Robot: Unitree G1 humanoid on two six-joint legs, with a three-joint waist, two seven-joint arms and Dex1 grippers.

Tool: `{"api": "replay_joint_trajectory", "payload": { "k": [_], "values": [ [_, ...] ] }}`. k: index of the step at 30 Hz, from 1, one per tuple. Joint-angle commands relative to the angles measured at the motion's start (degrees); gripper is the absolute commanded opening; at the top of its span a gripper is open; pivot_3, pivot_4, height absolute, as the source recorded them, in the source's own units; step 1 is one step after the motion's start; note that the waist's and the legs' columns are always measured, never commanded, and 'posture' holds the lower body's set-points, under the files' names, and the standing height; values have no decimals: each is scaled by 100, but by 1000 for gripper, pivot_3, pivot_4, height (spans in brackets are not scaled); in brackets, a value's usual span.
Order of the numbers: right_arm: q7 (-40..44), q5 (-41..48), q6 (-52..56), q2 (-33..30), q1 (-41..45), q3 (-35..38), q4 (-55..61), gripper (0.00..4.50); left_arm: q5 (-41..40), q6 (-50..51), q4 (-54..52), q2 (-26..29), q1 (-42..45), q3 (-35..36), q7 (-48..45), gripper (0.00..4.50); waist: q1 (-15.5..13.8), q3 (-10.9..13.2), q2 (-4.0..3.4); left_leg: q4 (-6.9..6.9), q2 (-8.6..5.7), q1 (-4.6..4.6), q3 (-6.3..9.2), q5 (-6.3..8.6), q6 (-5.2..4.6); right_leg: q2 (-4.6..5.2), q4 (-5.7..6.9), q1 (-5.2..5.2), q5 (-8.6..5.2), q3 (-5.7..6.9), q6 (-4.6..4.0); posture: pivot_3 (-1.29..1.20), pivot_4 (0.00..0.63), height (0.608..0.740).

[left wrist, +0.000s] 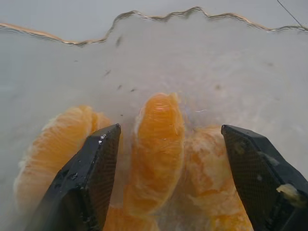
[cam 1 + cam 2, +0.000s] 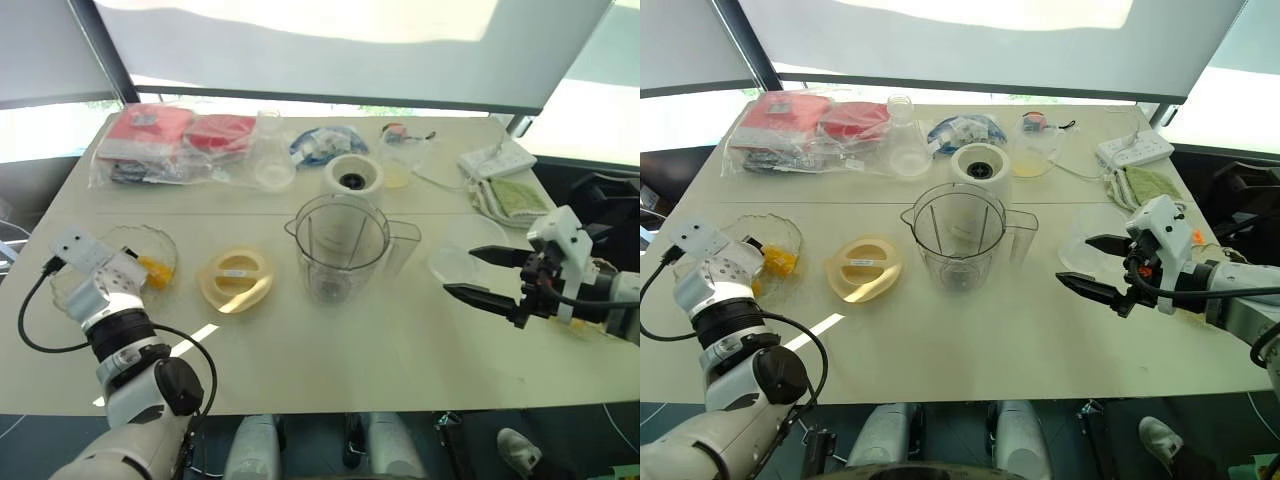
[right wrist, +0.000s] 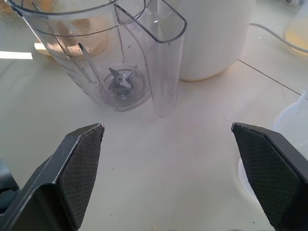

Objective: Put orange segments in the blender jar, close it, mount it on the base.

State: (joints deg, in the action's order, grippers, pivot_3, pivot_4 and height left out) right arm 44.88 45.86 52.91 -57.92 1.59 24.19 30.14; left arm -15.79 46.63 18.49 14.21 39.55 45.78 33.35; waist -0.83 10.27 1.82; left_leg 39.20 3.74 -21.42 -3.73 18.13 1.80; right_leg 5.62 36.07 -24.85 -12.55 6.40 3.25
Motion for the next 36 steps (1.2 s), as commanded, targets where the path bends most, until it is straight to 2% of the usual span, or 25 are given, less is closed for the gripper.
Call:
{"api": "replay_joint_trajectory", "payload": {
  "k": [1, 10, 14, 24, 30, 36],
  "values": [
    [-18, 22, -96, 2, 54, 199, 135, 4500, -83, -53, -36, 67, 3, 43, 99, 3010, 0, 0, 0, 0, 0, 0, 0, 0, 0, 0, 0, 0, 0, 0, 0, 0, 150, 740],
    [-21, 5, -106, -13, 96, 176, 91, 4500, -155, -89, 56, 110, -85, 99, 167, 3010, 3, 0, 0, 0, 0, 0, 0, 0, 1, 0, 0, 0, 0, 0, 0, 0, 150, 740],
    [-14, 2, -100, -31, 118, 170, 83, 4500, -321, -116, -36, 14, -139, 465, 553, 3010, 13, -1, 0, 0, 0, 2, 0, 0, 1, 0, 1, 0, 0, 0, 0, 0, 150, 740],
    [4, -66, -130, -15, 120, 142, 56, 4500, -538, -162, 65, 31, -170, 466, 776, 3010, 20, -3, -3, 0, 0, 4, -1, 0, 1, 0, 2, 1, 0, -1, 0, 0, 150, 740],
    [-3, -76, -143, -1, 97, 164, 63, 4500, -502, -198, 90, 126, -222, 364, 878, 185, 4, -3, -3, 0, 0, 3, 0, 0, 1, 0, 2, 1, 0, -1, 0, 0, 150, 740],
    [-9, -88, -156, 13, 93, 145, 51, 4500, -409, -233, -150, 240, -258, 143, 852, 185, 10, -2, -2, -1, 0, 3, 0, -1, 1, 0, 1, 1, 0, -1, 0, 0, 150, 740]
  ]
}}
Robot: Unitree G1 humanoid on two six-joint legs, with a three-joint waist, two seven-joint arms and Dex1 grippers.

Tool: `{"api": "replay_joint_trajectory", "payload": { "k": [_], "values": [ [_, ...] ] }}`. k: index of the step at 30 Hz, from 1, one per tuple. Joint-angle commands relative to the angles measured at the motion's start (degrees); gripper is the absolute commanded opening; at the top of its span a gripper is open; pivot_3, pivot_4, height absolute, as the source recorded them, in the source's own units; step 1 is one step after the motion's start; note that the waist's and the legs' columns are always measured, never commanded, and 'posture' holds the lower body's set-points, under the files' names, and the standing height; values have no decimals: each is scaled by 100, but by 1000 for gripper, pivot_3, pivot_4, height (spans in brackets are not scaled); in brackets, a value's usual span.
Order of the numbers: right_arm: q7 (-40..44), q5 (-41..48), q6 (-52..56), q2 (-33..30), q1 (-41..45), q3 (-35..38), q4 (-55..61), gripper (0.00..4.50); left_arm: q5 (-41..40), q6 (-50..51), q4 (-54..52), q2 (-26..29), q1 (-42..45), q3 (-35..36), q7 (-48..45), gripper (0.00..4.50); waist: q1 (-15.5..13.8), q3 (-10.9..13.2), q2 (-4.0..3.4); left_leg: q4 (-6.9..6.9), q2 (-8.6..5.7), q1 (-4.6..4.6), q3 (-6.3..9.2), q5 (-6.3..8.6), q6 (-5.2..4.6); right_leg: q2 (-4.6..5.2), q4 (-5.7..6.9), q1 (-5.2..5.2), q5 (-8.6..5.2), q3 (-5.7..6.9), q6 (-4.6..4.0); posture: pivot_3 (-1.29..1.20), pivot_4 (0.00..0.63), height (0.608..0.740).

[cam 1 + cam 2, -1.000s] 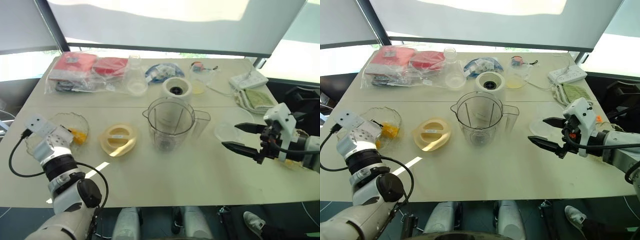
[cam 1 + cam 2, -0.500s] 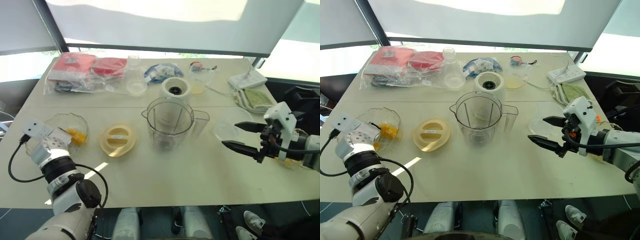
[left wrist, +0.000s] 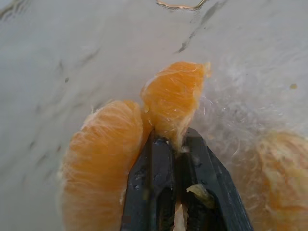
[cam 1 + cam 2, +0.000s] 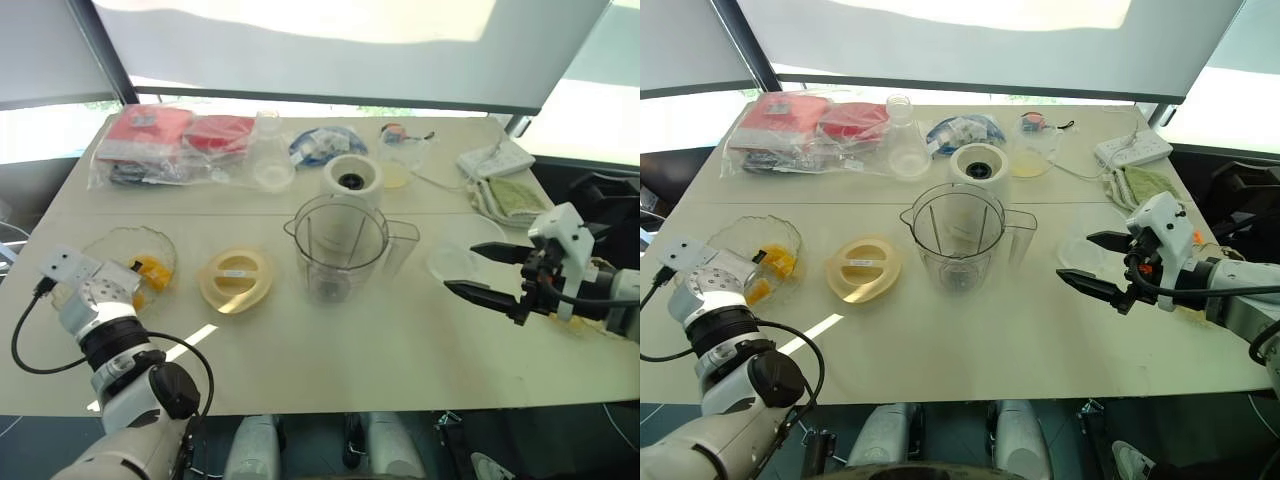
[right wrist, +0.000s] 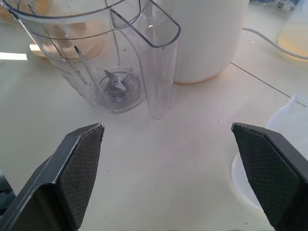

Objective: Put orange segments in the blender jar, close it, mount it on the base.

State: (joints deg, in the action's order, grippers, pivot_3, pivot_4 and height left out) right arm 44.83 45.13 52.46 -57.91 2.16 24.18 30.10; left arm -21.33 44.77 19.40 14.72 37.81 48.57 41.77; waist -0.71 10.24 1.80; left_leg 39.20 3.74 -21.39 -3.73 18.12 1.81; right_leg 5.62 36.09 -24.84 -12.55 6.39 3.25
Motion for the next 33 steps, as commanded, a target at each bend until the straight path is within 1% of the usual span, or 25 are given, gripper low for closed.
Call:
{"api": "replay_joint_trajectory", "payload": {
  "k": [1, 4, 8, 15, 16, 18, 20, 22, 24, 26, 29, 31, 33],
  "values": [
    [-6, -17, -111, 12, 48, 132, 48, 4500, 211, -19, -332, 255, -101, -258, -53, 185, -1, 0, 0, 0, 0, 0, 0, 0, 0, 0, 0, 0, 0, 0, 0, 0, 150, 740],
    [-4, -37, -129, 17, 72, 90, 14, 4500, 380, 136, -714, 491, -170, -727, -365, 185, -2, 7, 13, 0, 0, -1, 0, 0, 0, 0, 0, -1, 0, 0, 0, 0, 150, 740],
    [-10, -90, -176, 44, 110, 13, -46, 4500, 386, 803, -1702, 764, -317, -1475, -1018, 185, -9, 7, 16, 0, 0, -2, 3, -3, 5, 0, 0, 0, 0, 2, 0, 0, 150, 740],
    [23, -130, -182, 78, 110, 3, -109, 4500, 218, 2590, -3246, 815, -616, -1643, -1572, 185, 2, 7, 15, -1, -1, -4, 6, -7, 13, 1, -2, 1, 0, 1, 0, 0, 150, 740],
    [43, -131, -181, 75, 65, 57, -131, 4500, 179, 2865, -3440, 872, -681, -1645, -1707, 185, 10, 8, 16, -2, -1, -3, 6, -7, 13, 0, -1, 0, 0, 1, 0, 0, 150, 740],
    [83, -115, -158, 65, -23, 201, -184, 4500, 58, 3314, -3751, 1161, -836, -1793, -2147, 185, 8, 8, 17, -2, 0, -3, 9, -7, 13, -2, 0, 0, 0, 1, 0, 0, 150, 740],
    [222, 165, -10, 83, -166, 672, -208, 4500, -637, 2909, -3904, 2386, -1122, -2545, -4201, 185, -9, 9, 16, -2, 0, -2, 11, -8, 14, -3, 2, -1, -1, 1, -1, 0, 150, 740],
    [254, 348, 72, 108, -229, 934, -191, 4500, -1044, 2464, -3815, 3154, -1125, -2940, -5662, 185, -19, 16, 17, -3, 3, -13, 23, -12, 22, -5, 5, -12, -3, 10, -6, 0, 150, 740],
    [181, 381, 90, 136, -280, 1041, -117, 4500, -1287, 2057, -3608, 3603, -814, -3223, -6707, 185, -73, 19, 2, -2, 0, -14, 20, -13, 25, -3, -3, -9, -13, 10, -24, 0, 150, 740],
    [70, 449, 136, 179, -318, 1149, -11, 4500, -1540, 1796, -3347, 3866, -305, -3539, -7665, 185, -142, 20, 0, -1, -1, -13, 19, -14, 26, -2, -12, -4, -12, 7, -34, 0, 150, 740],
    [-152, 609, 217, 290, -333, 1247, 188, 4500, -1548, 1305, -2777, 3974, 567, -4227, -8889, 185, -176, 23, -5, -1, -3, -15, 21, -14, 26, -3, -13, -3, -12, 7, -34, 0, 150, 740],
    [-330, 694, 243, 391, -334, 1275, 321, 4500, -1439, 1000, -2295, 3811, 1234, -4742, -9597, 185, -161, 26, -10, -1, -3, -18, 23, -14, 25, -4, -11, -3, -12, 7, -33, 0, 150, 740],
    [-555, 804, 248, 502, -301, 1273, 456, 4500, -1286, 487, -1856, 3544, 1760, -5191, -10331, 185, -159, 27, -10, -2, -4, -18, 22, -14, 24, -4, -12, -4, -11, 7, -30, 0, 150, 740]
  ]
}}
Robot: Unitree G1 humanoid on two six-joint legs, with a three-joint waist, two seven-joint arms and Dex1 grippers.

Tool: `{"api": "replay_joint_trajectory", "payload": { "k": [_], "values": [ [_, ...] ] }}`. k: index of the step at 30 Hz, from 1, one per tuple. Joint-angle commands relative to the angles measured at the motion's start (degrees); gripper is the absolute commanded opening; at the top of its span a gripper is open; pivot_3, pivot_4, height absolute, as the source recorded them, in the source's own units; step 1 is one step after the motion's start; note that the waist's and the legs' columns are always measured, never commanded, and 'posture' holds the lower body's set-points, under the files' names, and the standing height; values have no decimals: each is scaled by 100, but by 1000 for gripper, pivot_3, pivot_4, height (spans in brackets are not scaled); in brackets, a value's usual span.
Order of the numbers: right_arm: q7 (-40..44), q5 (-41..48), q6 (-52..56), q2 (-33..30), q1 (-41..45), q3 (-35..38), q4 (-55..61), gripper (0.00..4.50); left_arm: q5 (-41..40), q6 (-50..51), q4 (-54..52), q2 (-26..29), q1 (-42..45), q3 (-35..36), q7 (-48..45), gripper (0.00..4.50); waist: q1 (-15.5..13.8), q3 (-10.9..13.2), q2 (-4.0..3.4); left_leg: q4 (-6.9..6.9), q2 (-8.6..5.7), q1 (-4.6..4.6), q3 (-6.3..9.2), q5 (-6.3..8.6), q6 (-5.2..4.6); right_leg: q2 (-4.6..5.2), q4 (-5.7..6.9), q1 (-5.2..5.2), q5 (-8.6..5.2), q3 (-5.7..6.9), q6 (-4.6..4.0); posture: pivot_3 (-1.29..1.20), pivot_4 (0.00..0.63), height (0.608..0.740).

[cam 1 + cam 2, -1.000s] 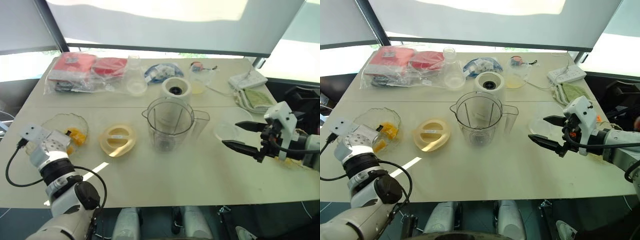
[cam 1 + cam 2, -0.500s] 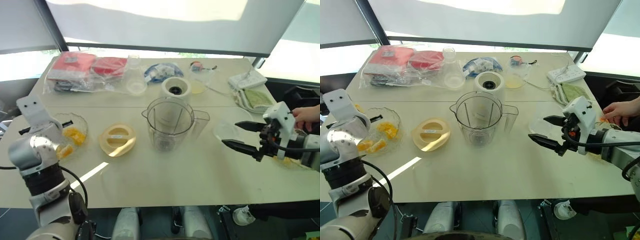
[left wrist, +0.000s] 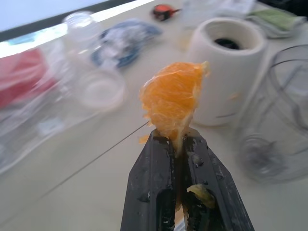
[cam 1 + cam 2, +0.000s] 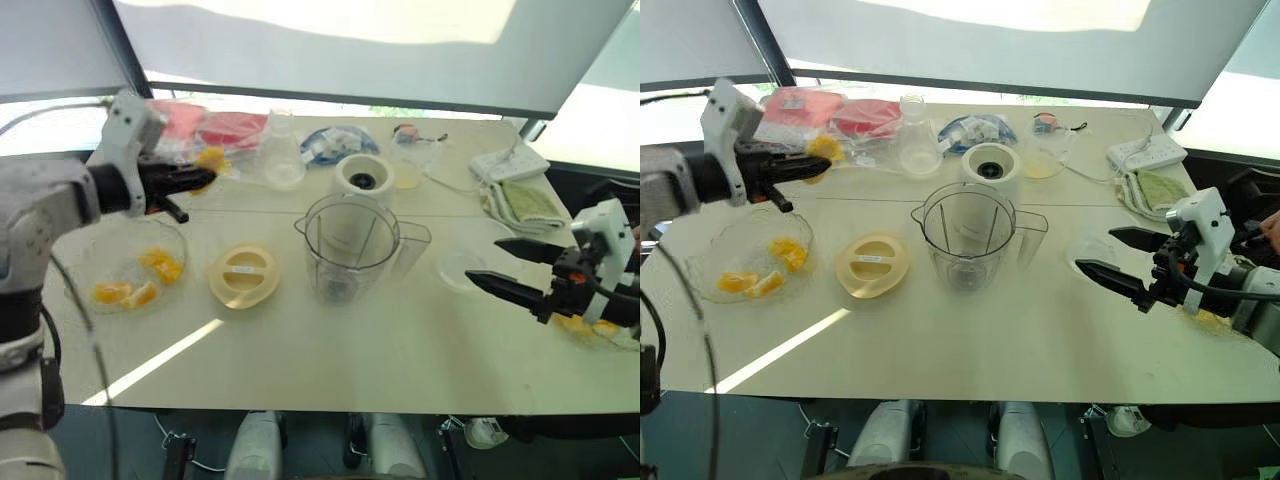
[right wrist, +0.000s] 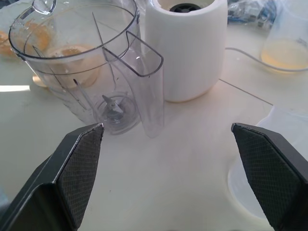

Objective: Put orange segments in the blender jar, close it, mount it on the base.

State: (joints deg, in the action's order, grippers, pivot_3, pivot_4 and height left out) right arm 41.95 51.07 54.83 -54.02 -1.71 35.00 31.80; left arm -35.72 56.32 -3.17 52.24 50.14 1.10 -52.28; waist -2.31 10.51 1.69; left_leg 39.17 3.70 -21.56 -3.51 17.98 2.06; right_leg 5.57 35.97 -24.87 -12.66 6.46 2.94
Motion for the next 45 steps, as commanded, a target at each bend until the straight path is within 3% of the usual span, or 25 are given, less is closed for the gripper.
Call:
{"api": "replay_joint_trajectory", "payload": {
  "k": [1, 8, 13, 22, 25, 31, 40, 45],
  "values": [
    [-375, 258, 12, 172, 101, 183, 354, 4500, 261, -972, 674, -381, 748, -652, -1289, 185, 4, 0, 0, 0, 0, -2, 0, 0, 0, 0, -1, -1, 3, 0, 5, 0, 150, 740],
    [-958, 455, -57, 480, -68, 219, 834, 4500, 1046, -2389, 2396, -1567, 1731, -1670, -2952, 185, 3, 3, -5, -1, 0, -3, 0, -1, -2, -4, 2, -2, 9, 0, 25, 0, 150, 740],
    [-1293, 627, -114, 631, -233, 293, 1100, 4500, 1376, -2843, 2819, -2301, 2001, -1911, -3373, 185, 7, 4, -5, 0, 0, -11, 1, 1, -5, -4, -3, -5, 7, -1, 29, 0, 150, 740],
    [-1598, 697, -288, 738, -521, 292, 1288, 4500, 1789, -3138, 2904, -2789, 2032, -2054, -3720, 185, 11, 4, -5, 0, 0, -10, 7, 1, -7, -4, 2, -6, 7, -1, 29, 0, 150, 740],
    [-1625, 650, -353, 741, -579, 231, 1294, 4500, 1907, -3169, 2946, -2849, 2036, -2007, -3664, 1428, 11, 4, -5, 1, 0, -10, 7, 1, -7, -4, 2, -6, 7, -1, 28, 0, 150, 740],
    [-1540, 497, -473, 673, -694, 136, 1188, 4500, 2051, -3184, 3003, -2892, 2086, -1864, -3417, 4455, 12, 4, -5, 1, 0, -11, 9, 1, -7, -4, 2, -6, 7, -1, 29, 0, 150, 740],
    [-1365, 306, -556, 591, -667, 47, 994, 4500, 2215, -3653, 2904, -2923, 1958, -1869, -3371, 4455, 0, 4, -5, 2, -1, -11, 10, 1, -7, -4, 3, -6, 7, -1, 29, 0, 150, 740],
    [-1590, -39, -690, 772, -831, -37, 1093, 4500, 1982, -3522, 3111, -3207, 2106, -1314, -2688, 4455, 6, 4, -5, 2, -1, -12, 10, 1, -7, -4, 2, -6, 7, -1, 30, 0, 150, 740]
  ]
}}
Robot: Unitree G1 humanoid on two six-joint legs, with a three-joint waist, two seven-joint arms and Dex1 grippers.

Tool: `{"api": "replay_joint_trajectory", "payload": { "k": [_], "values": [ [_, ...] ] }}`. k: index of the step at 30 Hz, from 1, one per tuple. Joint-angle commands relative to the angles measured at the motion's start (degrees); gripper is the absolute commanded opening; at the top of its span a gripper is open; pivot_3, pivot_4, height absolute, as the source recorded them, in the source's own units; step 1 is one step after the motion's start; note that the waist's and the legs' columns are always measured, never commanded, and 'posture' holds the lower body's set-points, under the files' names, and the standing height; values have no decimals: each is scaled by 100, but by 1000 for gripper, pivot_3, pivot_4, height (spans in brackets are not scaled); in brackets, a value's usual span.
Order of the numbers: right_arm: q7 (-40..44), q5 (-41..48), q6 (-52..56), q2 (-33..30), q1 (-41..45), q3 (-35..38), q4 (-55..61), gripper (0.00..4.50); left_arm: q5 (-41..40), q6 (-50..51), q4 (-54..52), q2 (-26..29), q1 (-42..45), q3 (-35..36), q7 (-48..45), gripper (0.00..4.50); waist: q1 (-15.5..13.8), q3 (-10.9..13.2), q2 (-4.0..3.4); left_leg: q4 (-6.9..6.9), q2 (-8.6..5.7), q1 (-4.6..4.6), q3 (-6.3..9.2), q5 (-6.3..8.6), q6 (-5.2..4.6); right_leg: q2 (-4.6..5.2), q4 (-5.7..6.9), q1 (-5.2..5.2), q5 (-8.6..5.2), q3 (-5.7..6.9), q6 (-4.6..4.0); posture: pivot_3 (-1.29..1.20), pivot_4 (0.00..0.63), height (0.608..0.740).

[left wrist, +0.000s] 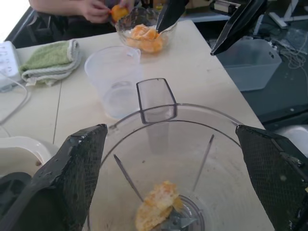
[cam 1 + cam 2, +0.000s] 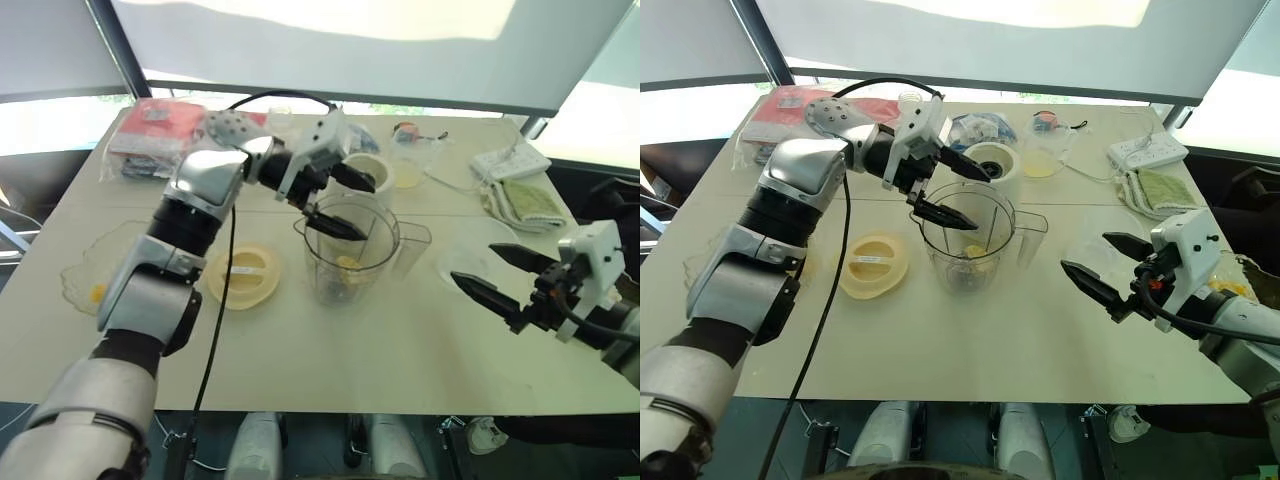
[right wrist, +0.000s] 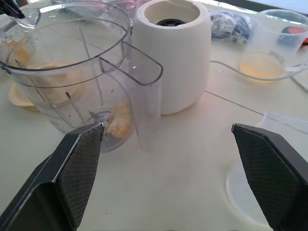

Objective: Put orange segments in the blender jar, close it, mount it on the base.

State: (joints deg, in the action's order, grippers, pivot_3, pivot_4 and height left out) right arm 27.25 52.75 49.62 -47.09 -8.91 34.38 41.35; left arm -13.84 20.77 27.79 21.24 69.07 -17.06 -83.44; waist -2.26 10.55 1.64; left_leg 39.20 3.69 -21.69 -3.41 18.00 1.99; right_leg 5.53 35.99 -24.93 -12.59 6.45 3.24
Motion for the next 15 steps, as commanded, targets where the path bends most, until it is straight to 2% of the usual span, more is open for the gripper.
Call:
{"api": "replay_joint_trajectory", "payload": {
  "k": [1, 4, 7, 9, 12, 15],
  "values": [
    [-152, -295, -182, 117, -228, 3, 209, 4500, -297, 142, 16, -136, 210, 665, 576, 4455, 3, 0, 0, 0, 0, 0, 1, 0, 0, 0, 0, 0, 0, 0, 0, 0, 150, 740],
    [-94, -656, -339, 121, -552, -70, 316, 4500, -558, 575, -214, -136, 109, 929, 708, 4455, 17, 0, -1, -2, 0, 0, 3, 0, 0, -1, 2, -1, -1, 1, 2, 0, 150, 740],
    [-499, -1260, -553, 301, -719, -133, 360, 4500, -1025, 1205, -1067, -59, -386, 1417, 1172, 4455, 43, -2, -4, -2, 1, 6, 2, 0, 0, -1, 3, 1, -1, -4, 3, 0, 150, 740],
    [-910, -1795, -772, 519, -693, -170, 299, 4500, -1146, 1400, -1613, -13, -660, 1565, 1488, 4455, 43, -2, -5, -1, 1, 8, 3, 0, 0, -1, 7, 1, -1, -4, 3, 0, 150, 740],
    [-1970, -2126, -632, 1259, -343, -74, 331, 4500, -1199, 1611, -2395, 146, -1065, 1755, 2040, 4455, 24, -2, -6, 0, 1, 11, 5, -2, 3, -2, 12, 2, 0, -4, 2, 0, 150, 740],
    [-2326, -2364, -509, 1643, -416, -132, 596, 4500, -1426, 1933, -3138, 334, -1534, 2047, 2437, 4455, 20, -5, -24, 1, 1, 14, 7, -3, 4, -3, 15, 3, 0, -4, 0, 0, 150, 740]
  ]
}}
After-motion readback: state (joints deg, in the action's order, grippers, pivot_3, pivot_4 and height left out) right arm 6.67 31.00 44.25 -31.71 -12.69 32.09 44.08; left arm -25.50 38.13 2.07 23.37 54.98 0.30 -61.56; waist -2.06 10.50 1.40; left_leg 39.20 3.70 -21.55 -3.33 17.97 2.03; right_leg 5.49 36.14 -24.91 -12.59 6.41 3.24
